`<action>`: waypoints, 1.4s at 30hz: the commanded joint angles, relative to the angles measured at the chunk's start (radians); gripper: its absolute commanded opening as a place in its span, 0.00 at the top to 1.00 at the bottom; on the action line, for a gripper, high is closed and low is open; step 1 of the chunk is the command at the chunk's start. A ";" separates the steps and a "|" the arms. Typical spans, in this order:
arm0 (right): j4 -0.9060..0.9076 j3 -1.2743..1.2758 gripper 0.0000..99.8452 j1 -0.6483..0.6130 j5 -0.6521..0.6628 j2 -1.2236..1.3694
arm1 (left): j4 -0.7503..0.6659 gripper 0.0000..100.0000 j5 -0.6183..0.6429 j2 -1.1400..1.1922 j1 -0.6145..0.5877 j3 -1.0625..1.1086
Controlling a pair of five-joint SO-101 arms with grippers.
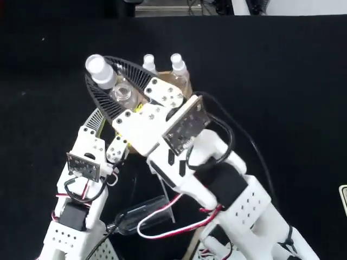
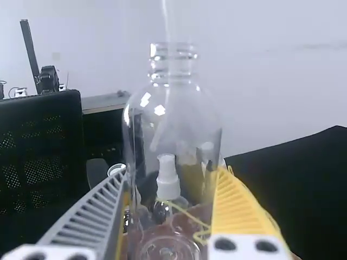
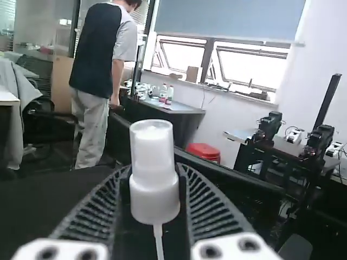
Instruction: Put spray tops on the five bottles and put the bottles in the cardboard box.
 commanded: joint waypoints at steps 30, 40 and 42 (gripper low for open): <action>0.488 -0.286 0.97 0.077 0.000 -0.005 | -0.015 0.97 0.009 -0.002 0.010 0.021; 0.687 -0.282 0.97 0.275 0.008 -0.254 | -0.015 0.97 0.009 -0.002 0.008 0.021; 0.776 -0.280 0.97 0.351 0.008 -0.298 | -0.015 0.97 0.009 -0.002 0.008 0.021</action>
